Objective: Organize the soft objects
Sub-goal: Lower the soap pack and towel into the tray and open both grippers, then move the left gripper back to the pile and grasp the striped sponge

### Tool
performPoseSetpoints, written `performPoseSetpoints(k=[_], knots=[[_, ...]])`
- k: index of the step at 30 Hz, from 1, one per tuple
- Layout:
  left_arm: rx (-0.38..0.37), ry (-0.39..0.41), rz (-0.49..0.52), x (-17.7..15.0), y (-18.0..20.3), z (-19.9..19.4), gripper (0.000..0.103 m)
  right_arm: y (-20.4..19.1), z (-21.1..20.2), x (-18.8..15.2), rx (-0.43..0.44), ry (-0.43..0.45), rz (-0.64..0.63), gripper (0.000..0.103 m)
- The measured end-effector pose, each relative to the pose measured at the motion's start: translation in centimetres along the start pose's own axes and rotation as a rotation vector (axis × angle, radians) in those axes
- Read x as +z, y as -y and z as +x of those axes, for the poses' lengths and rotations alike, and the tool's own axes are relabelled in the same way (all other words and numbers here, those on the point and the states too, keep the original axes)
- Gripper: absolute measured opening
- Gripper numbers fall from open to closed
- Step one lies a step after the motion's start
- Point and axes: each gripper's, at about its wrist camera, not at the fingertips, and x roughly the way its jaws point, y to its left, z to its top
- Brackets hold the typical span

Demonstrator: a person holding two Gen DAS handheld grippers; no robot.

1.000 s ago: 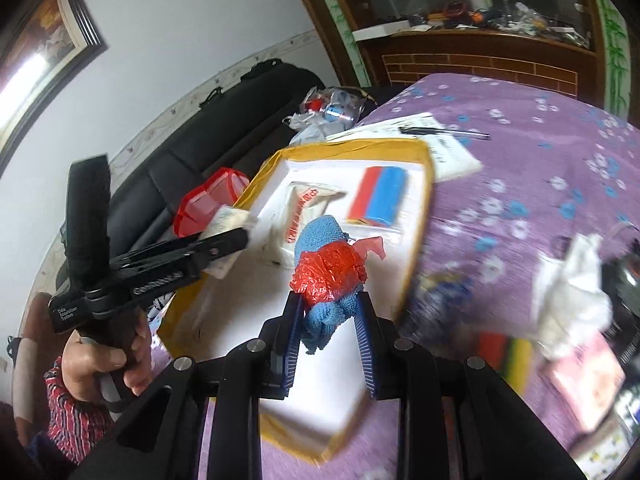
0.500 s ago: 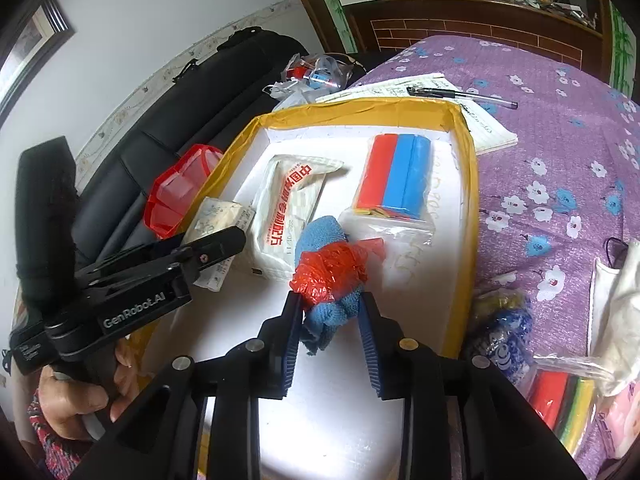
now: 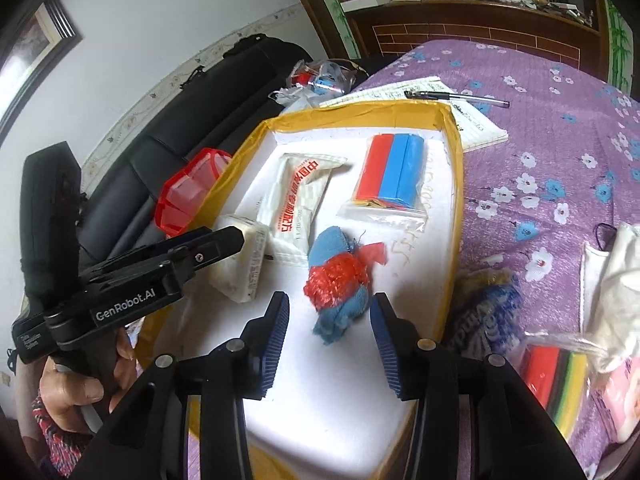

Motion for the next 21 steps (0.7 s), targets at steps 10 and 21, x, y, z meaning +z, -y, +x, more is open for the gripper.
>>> performPoseSetpoints(k=[10,21], knots=[[-0.021,0.022,0.032,-1.3,2.9,-2.0,0.048,1.9,-4.6,-2.3,0.047,0.051,0.036,0.044],[-0.129,0.018,0.141,-3.6,10.6,-3.5,0.048,7.5,-10.4,-5.6,0.023,0.108,0.099,0.045]])
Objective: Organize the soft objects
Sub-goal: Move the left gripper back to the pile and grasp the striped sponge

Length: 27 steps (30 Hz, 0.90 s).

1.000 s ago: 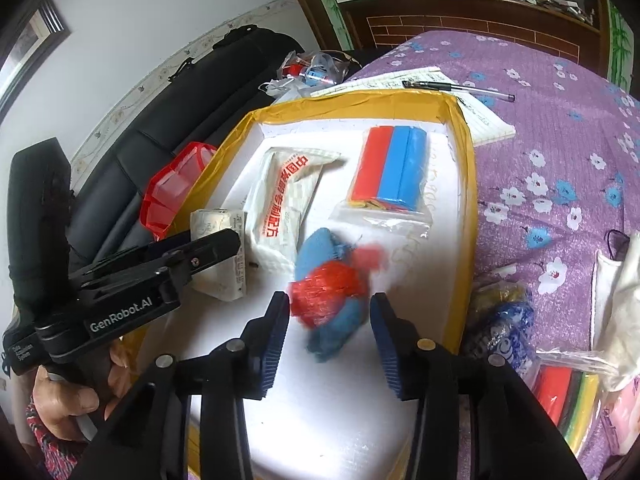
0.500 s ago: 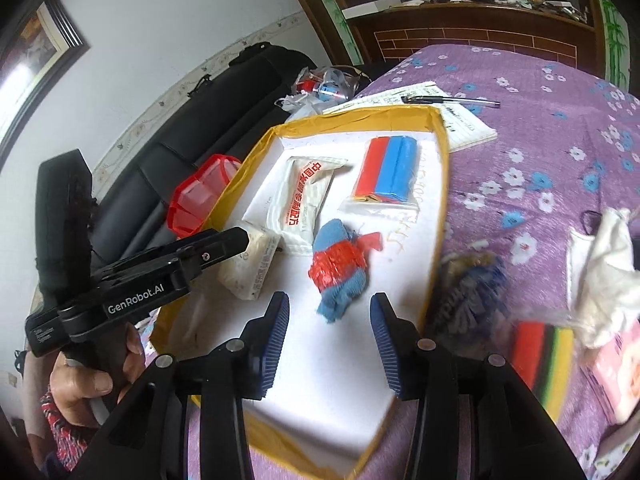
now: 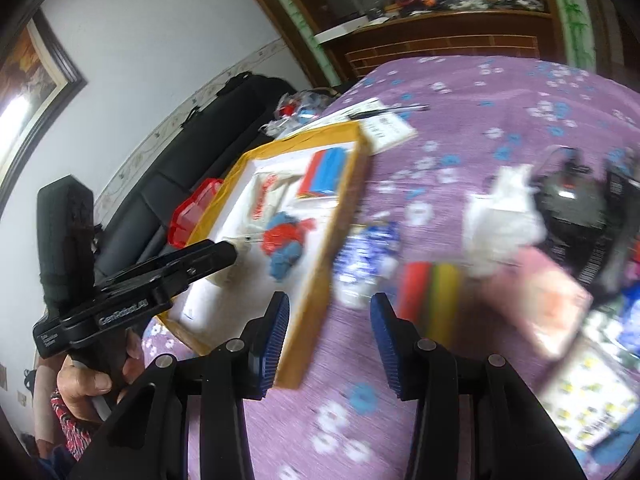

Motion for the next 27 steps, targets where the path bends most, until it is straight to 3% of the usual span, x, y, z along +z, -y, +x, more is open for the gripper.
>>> performPoseSetpoints(k=[2,6,9,13,21,27], knots=[[-0.026,-0.004,0.023,0.0,1.8,0.1,0.048,1.6,-1.8,-0.5,-0.018,0.021,0.01,0.045],[-0.051,-0.005,0.075,-0.1,5.8,0.8,0.066,5.3,-5.7,-1.8,-0.059,0.095,0.041,0.047],[-0.049,-0.026,0.1,-0.2,8.4,2.2,0.067,9.2,-8.3,-2.4,-0.109,0.18,0.108,0.05],[-0.054,-0.061,0.112,-0.7,11.0,3.8,0.067,11.9,-9.7,-2.1,-0.103,0.226,0.176,0.05],[0.056,-0.123,0.139,-2.0,13.3,7.5,0.067,10.9,-10.3,-2.3,-0.069,0.238,0.16,0.05],[0.084,-0.163,0.122,-2.3,13.5,10.9,0.067,10.3,-10.7,-2.5,-0.055,0.253,0.15,0.052]])
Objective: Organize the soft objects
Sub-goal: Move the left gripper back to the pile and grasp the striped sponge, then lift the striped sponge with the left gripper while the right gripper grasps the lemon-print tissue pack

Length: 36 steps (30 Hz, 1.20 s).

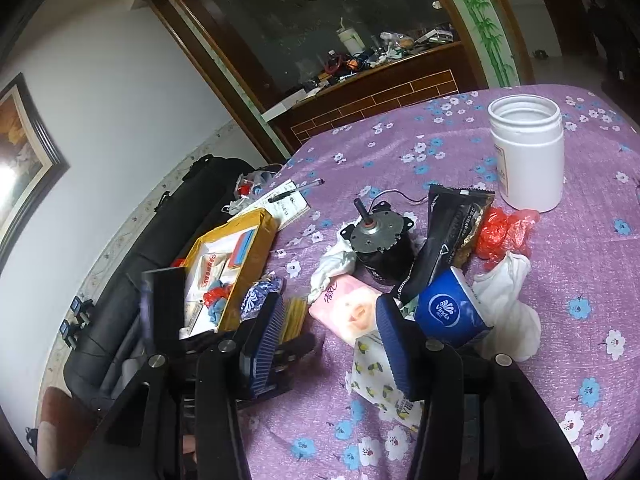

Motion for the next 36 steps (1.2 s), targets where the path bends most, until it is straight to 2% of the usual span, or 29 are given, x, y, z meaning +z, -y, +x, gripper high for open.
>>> performPoseSetpoints(k=[6,10,12,16,23,27,29,33,36], knots=[[0.01,0.021,-0.017,0.5,0.5,1.2,0.068,0.5,0.1,0.0,-0.002,-0.003,0.021,0.053],[-0.073,0.025,-0.002,0.2,1.6,0.9,0.068,0.8,0.0,0.0,-0.005,0.0,0.028,0.053],[-0.094,0.027,0.037,-0.2,2.5,0.7,0.068,0.9,-0.1,0.0,-0.011,0.009,0.031,0.053],[-0.087,0.045,0.093,-0.9,3.7,0.3,0.068,1.5,-0.1,0.1,-0.016,0.008,0.053,0.053],[-0.117,0.065,0.056,-0.7,2.7,0.3,0.068,2.1,-0.2,0.2,-0.022,0.012,0.069,0.053],[-0.117,0.088,0.063,-1.1,2.5,0.0,0.047,2.4,-0.3,0.2,-0.022,0.01,0.079,0.053],[-0.144,0.094,0.059,-1.1,2.2,-0.2,0.042,2.6,-0.4,0.2,-0.023,0.014,0.086,0.053],[-0.148,0.142,0.073,-1.0,1.8,-1.4,0.038,3.1,-0.3,0.3,-0.032,0.012,0.101,0.054],[-0.163,0.134,0.066,-0.8,1.3,-1.4,0.038,3.5,-0.1,0.3,-0.062,0.01,0.103,0.054]])
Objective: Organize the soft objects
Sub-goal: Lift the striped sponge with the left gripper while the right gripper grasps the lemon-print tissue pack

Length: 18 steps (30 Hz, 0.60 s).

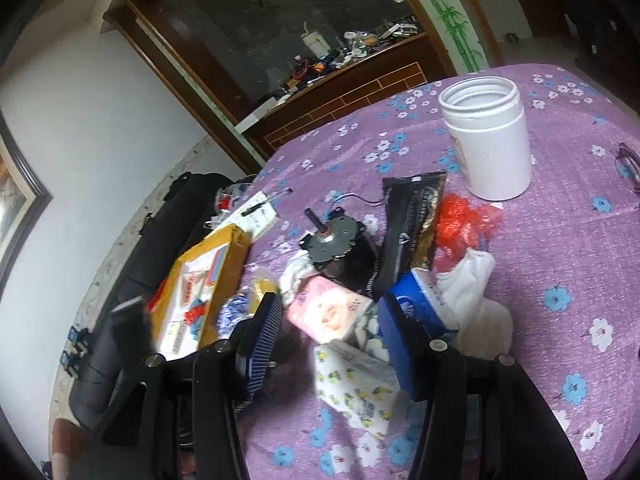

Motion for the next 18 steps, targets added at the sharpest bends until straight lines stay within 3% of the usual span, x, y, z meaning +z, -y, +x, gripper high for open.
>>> performPoseSetpoints(k=[5,10,18], knots=[[-0.038,-0.022,-0.028,0.0,-0.6,0.3,0.038,0.6,1.1,-0.2,-0.011,-0.042,0.015,0.054],[-0.009,-0.037,-0.026,-0.1,-0.6,0.7,0.038,0.1,2.0,-0.8,-0.011,-0.072,-0.003,0.054],[-0.035,-0.041,-0.132,0.5,-2.3,1.6,0.04,0.3,4.2,-1.7,-0.018,-0.161,-0.013,0.058]])
